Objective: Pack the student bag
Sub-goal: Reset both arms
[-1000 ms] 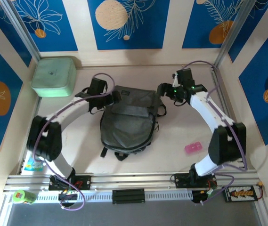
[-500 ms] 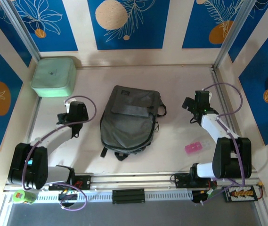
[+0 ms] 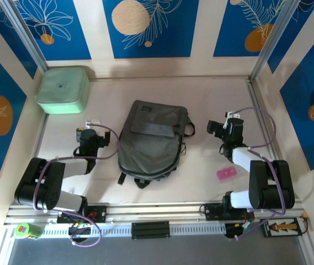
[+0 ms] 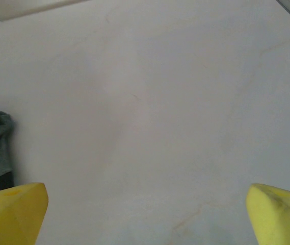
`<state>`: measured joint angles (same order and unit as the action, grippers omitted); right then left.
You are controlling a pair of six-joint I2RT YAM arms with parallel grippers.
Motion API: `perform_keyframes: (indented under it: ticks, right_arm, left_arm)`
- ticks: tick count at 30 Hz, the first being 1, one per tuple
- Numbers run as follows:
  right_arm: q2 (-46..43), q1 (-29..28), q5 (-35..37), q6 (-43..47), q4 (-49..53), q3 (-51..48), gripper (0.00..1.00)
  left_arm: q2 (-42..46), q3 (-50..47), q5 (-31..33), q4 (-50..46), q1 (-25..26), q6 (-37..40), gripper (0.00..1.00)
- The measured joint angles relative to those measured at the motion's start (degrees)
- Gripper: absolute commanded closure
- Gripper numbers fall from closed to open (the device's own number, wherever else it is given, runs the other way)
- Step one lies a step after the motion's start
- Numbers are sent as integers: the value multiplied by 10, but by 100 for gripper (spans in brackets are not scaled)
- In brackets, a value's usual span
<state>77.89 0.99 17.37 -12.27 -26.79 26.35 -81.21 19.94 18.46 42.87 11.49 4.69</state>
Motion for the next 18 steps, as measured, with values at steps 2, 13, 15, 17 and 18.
perform_keyframes:
  ticks: [2, 13, 15, 17, 18]
  right_arm:
    - [12, 1, -17, 3, -39, -13, 1]
    - [80, -10, -57, 27, -147, -22, 1]
    - [84, -13, -59, 31, -160, -23, 1]
    - [87, -14, -61, 35, -166, -24, 1]
    - [88, -14, -61, 36, -168, -25, 1]
  left_arm:
    - [-5, -1, -21, 31, -6, 4, 0]
    - [-82, -2, -82, 110, -50, -6, 0]
    - [-82, 0, -82, 109, -52, -12, 0]
    - [-82, 3, -82, 110, -54, -14, 0]
    - [-82, 3, -82, 109, -55, -16, 0]
